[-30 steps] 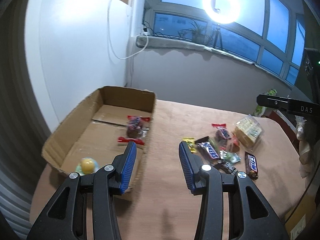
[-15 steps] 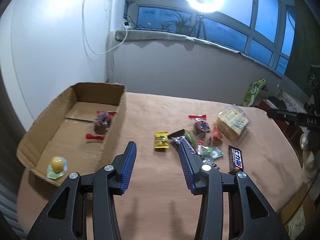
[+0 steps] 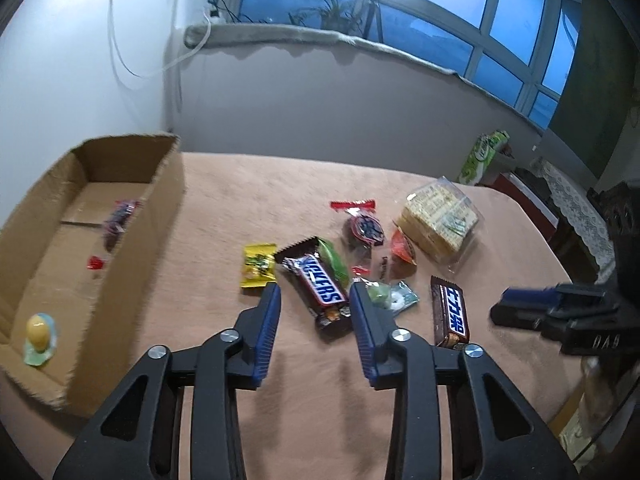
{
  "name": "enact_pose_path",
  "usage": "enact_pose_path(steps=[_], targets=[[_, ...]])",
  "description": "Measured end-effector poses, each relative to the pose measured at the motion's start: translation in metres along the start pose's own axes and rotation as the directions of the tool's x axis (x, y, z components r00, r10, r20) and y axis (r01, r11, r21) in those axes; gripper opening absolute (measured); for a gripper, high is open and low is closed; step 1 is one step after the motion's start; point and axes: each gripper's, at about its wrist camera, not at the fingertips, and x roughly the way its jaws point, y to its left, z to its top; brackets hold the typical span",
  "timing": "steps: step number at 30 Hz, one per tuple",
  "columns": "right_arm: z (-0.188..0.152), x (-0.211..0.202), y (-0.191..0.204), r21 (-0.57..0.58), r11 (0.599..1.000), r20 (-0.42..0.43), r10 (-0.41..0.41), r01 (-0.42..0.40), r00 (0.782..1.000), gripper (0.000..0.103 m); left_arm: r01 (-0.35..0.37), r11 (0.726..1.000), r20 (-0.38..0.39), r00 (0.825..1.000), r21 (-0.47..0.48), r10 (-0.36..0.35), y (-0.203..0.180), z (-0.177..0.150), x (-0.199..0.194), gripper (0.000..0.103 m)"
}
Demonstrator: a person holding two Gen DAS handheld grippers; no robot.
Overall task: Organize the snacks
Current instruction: 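Grasp the Snickers bar with the left tool while the right tool grasps another Snickers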
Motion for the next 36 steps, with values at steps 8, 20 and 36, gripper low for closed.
enact_pose_path(steps=[8, 20, 36], targets=[[0.001, 0.018, 0.002, 0.029, 0.999, -0.034, 0.018, -0.017, 0.999, 0.039, 0.037, 0.999, -0.068, 0.997, -0.016, -0.039, 0.001, 0.003, 0.026, 0.028], [0.011, 0.04, 0.013, -0.013, 0.999, -0.043, -0.047, 0.046, 0.998, 0.039, 0.028, 1.0, -0.118, 0.993, 0.0, -0.028, 0.002, 0.009, 0.05, 0.028], [0.022, 0.059, 0.03, -0.11, 0.984, -0.042, -0.147, 0.141, 0.988, 0.039, -0.01, 0.999, -0.142, 0.99, 0.03, 0.014, 0.004, 0.015, 0.068, 0.037]])
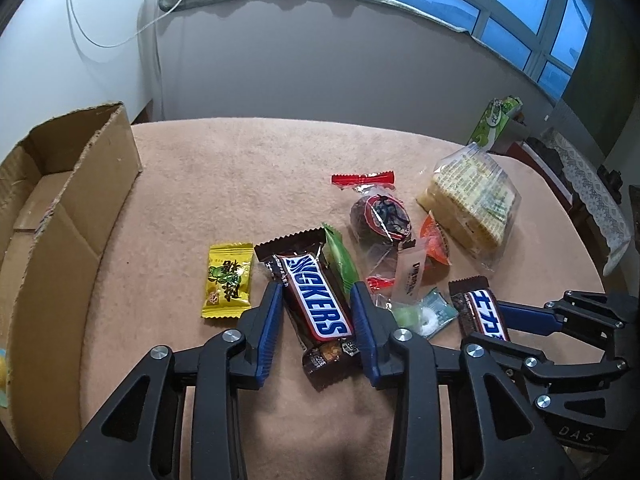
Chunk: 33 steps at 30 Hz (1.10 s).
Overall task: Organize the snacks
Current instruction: 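Grasp the Snickers bar with the left tool while the right tool grasps another Snickers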
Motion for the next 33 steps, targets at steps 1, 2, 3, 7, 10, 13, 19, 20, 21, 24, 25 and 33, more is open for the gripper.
enact_pose_path(steps=[1, 2, 3, 7, 10, 13, 19, 20, 21, 24, 25, 33], targets=[[0.001, 0.001, 0.0, -0.007, 1.0, -0.003, -0.006, 0.006, 1.0, 0.039, -0.002, 1.0, -0.006, 1.0, 0.003, 0.002, 0.0, 0.001, 0.002, 0.037], [0.001, 0.002, 0.0, -0.015, 1.0, -0.003, -0.015, 0.015, 1.0, 0.039, -0.003, 1.0, -0.01, 1.0, 0.006, 0.003, -0.001, 0.001, 0.005, 0.038], [0.001, 0.002, 0.0, -0.024, 0.999, -0.002, -0.029, 0.029, 1.0, 0.039, -0.006, 1.0, -0.013, 1.0, 0.013, 0.006, -0.001, 0.001, 0.007, 0.038], [-0.001, 0.004, -0.003, -0.026, 0.999, -0.009, -0.039, 0.038, 0.999, 0.033, -0.02, 1.0, -0.005, 1.0, 0.022, 0.02, 0.0, 0.001, 0.007, 0.037], [-0.002, 0.003, -0.006, -0.031, 0.999, -0.009, -0.044, 0.043, 0.999, 0.03, -0.024, 0.999, 0.002, 1.0, 0.034, 0.024, -0.001, -0.001, 0.006, 0.035], [-0.002, 0.003, -0.007, -0.034, 0.999, -0.007, -0.039, 0.038, 0.999, 0.03, -0.034, 0.998, 0.006, 0.999, 0.046, 0.034, 0.0, -0.003, 0.003, 0.031], [-0.003, 0.003, -0.006, -0.043, 0.998, -0.001, -0.035, 0.035, 0.999, 0.03, -0.042, 0.999, 0.007, 0.999, 0.035, 0.041, 0.01, -0.005, 0.0, 0.031], [-0.003, 0.003, -0.006, -0.044, 0.998, -0.002, -0.035, 0.035, 0.999, 0.03, -0.043, 0.998, 0.006, 0.999, 0.039, 0.043, 0.01, -0.006, 0.0, 0.031], [-0.004, 0.003, -0.007, -0.043, 0.998, -0.002, -0.035, 0.035, 0.999, 0.03, -0.047, 0.998, 0.004, 0.999, 0.048, 0.047, 0.009, -0.005, 0.001, 0.031], [-0.005, 0.002, -0.006, -0.047, 0.998, 0.002, -0.036, 0.036, 0.999, 0.03, -0.062, 0.996, 0.004, 0.998, 0.069, 0.062, 0.005, -0.004, 0.004, 0.031], [-0.005, 0.002, -0.006, -0.046, 0.998, 0.003, -0.033, 0.033, 0.999, 0.03, -0.065, 0.995, 0.003, 0.998, 0.076, 0.065, 0.003, -0.003, 0.005, 0.031], [-0.008, -0.001, -0.011, -0.02, 1.0, 0.01, -0.006, 0.006, 1.0, 0.029, -0.074, 0.996, 0.024, 0.997, 0.052, 0.073, 0.006, -0.003, 0.0, 0.027]])
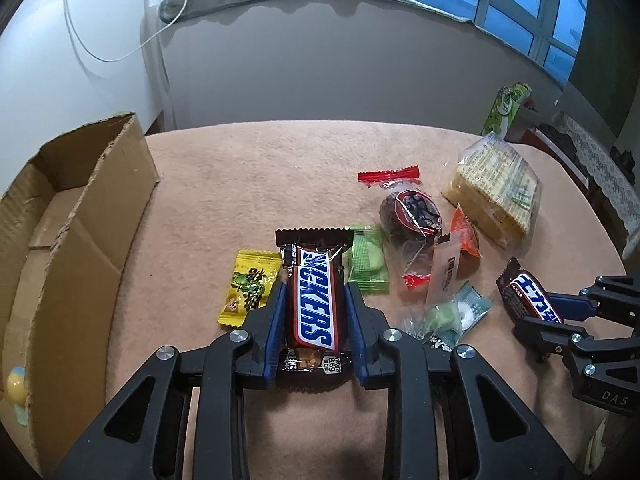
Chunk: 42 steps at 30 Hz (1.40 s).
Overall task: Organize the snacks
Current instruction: 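Grasp the Snickers bar with the left tool while the right tool grasps another Snickers, then carry both Snickers bars over the cardboard box with both tools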
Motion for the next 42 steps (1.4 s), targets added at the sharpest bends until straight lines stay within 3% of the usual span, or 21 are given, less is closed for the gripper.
enact_pose_path(steps=[23, 31, 42], targets=[[-0.018, -0.046, -0.012, 0.064, 0.997, 0.086, 0.034, -0.04, 0.996, 0.029, -0.015, 0.998, 0.141, 0.99, -0.054, 0.023, 0.01, -0.02, -0.08, 0.027], [-0.004, -0.069, 0.003, 0.032, 0.998, 0.147, 0.043, -0.049, 0.988, 0.029, -0.033, 0.996, 0.196, 0.979, -0.087, 0.049, 0.026, -0.022, -0.107, 0.027], [0.021, -0.07, 0.036, -0.016, 0.996, 0.179, 0.091, -0.089, 0.98, 0.029, -0.096, 0.982, 0.238, 0.962, -0.164, 0.134, 0.071, -0.032, -0.138, 0.027]])
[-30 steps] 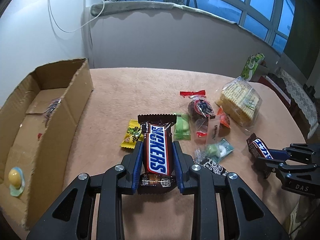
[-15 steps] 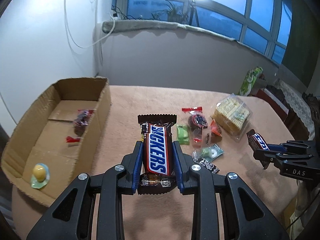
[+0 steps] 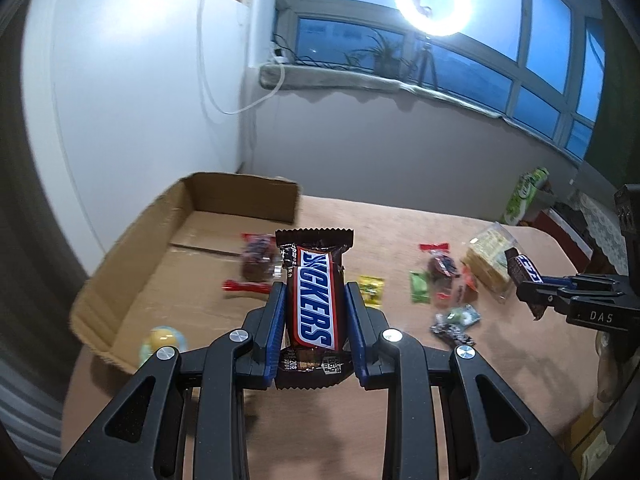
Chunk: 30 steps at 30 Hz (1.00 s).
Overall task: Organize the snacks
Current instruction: 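Carry both Snickers bars over the cardboard box with both tools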
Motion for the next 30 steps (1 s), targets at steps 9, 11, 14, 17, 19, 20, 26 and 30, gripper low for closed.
enact_pose_path(steps=[9, 11, 14, 17, 19, 20, 26, 30], targets=[[0.029, 0.015, 0.039, -0.069, 0.996, 0.01, 0.052, -0.051, 0.999, 0.029, -0.077, 0.997, 0.006, 0.997, -0.029, 0.077, 0.038, 0.002, -0.005, 0.027], [0.037, 0.021, 0.048, -0.082, 0.995, 0.012, 0.061, -0.06, 0.998, 0.029, -0.091, 0.995, 0.004, 0.996, -0.035, 0.091, 0.046, 0.002, -0.005, 0.027], [0.048, 0.029, 0.058, -0.092, 0.993, 0.012, 0.076, -0.075, 0.997, 0.029, -0.109, 0.993, 0.001, 0.994, -0.043, 0.109, 0.058, 0.003, -0.003, 0.027], [0.06, 0.038, 0.069, -0.1, 0.991, 0.008, 0.09, -0.089, 0.996, 0.029, -0.119, 0.992, -0.003, 0.993, -0.051, 0.119, 0.068, 0.004, 0.0, 0.027], [0.068, 0.045, 0.077, -0.106, 0.99, 0.005, 0.095, -0.094, 0.995, 0.029, -0.122, 0.991, -0.007, 0.993, -0.055, 0.122, 0.073, 0.005, 0.003, 0.027], [0.072, 0.049, 0.081, -0.111, 0.989, 0.003, 0.097, -0.096, 0.995, 0.029, -0.124, 0.991, -0.008, 0.992, -0.056, 0.124, 0.074, 0.005, 0.004, 0.027], [0.087, 0.068, 0.102, -0.136, 0.986, -0.007, 0.1, -0.1, 0.995, 0.029, -0.131, 0.989, -0.021, 0.991, -0.068, 0.13, 0.087, 0.006, 0.012, 0.027], [0.096, 0.079, 0.111, -0.138, 0.984, -0.018, 0.114, -0.115, 0.993, 0.029, -0.138, 0.988, -0.025, 0.99, -0.071, 0.136, 0.094, 0.007, 0.014, 0.027]])
